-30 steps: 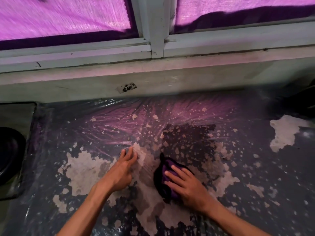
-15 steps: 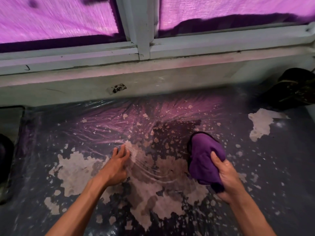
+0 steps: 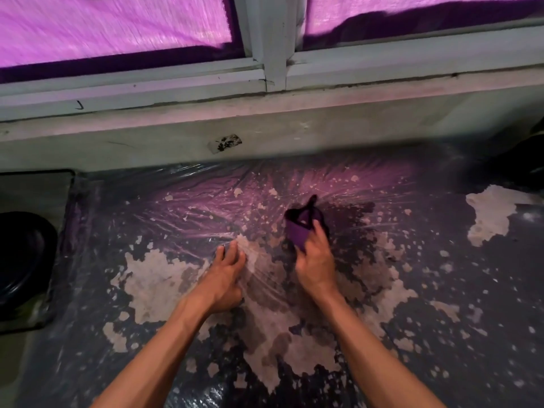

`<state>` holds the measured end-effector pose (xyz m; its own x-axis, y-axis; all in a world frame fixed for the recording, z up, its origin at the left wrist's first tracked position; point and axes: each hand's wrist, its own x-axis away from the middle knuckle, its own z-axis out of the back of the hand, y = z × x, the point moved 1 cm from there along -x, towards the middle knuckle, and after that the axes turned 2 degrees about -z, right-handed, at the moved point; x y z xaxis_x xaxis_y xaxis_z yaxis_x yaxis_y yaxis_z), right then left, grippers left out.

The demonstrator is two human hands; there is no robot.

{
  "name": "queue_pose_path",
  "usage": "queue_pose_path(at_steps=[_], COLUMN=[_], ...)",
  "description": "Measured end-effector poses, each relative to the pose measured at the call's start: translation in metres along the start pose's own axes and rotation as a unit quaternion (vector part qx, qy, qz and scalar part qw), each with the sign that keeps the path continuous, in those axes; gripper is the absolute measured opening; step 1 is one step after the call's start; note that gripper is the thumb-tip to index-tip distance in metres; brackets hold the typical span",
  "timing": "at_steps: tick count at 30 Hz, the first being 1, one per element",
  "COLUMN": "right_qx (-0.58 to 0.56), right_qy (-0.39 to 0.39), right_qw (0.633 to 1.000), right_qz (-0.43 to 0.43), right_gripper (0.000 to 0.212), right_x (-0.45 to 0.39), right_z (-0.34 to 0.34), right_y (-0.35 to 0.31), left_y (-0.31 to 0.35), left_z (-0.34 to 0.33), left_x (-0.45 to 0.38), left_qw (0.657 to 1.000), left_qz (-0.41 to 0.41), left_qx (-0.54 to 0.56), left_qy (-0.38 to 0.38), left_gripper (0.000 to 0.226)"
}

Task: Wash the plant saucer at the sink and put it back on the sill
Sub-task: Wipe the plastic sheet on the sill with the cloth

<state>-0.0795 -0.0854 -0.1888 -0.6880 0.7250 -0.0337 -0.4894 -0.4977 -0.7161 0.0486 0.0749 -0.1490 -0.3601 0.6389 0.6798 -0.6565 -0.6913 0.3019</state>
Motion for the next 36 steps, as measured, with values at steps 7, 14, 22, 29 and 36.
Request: queue_pose_path(at_steps=[7,14,22,29,36], right_qx=[0.086,0.068,-0.175,-0.611,-0.572], right_qy=[-0.119,0.02,-0.039,-0.151,-0.167], right_qw=[0.967,0.997,0.964,0.675,0.74], right_qz=[0.207,0.033,-0.197,-0.386,-0.311], right_gripper=[0.041,0.052,0.032,0.04,0.023], right_x=[0.072,0.165,0.226,0.218,0.229], right_z=[-0.009,-0.009,-0.112,-0.15,-0.148], right_y=[0.009,0.006,-0.134,-0.251,-0.294], left_y=[-0.005,-0.02,-0.106,-0.214,-0.267], left_z=[-0.006,-0.018,-0.056,-0.059,-0.072], left_x=[-0.004,0.025,0.133,0.217,0.267], left_qw=[0.999,0.99,0.945,0.833,0.752], left_qz=[-0.013,-0.088,-0.029,0.086,0.108], left_qx=[-0.043,0.039,0.283,0.476,0.588], left_qy=[0.008,0.1,0.164,0.268,0.277], left_gripper=[0.067,0.055,0.045,0.035,0.03])
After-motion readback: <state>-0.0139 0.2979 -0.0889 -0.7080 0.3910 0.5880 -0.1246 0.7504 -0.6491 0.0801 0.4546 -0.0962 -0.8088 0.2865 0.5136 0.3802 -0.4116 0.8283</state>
